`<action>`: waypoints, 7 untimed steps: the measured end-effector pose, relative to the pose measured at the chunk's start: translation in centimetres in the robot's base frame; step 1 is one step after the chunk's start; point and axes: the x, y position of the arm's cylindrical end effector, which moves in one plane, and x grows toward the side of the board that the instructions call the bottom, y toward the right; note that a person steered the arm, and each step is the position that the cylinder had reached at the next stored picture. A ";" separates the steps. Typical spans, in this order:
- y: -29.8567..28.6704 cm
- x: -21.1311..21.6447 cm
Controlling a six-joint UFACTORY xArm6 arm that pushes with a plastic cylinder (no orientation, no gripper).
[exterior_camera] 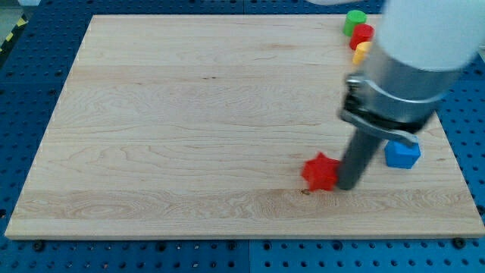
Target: Point at red circle
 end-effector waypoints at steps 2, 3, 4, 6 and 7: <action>5.7 2.3; 16.2 3.6; 20.5 3.5; 23.6 -2.0; 23.4 -7.7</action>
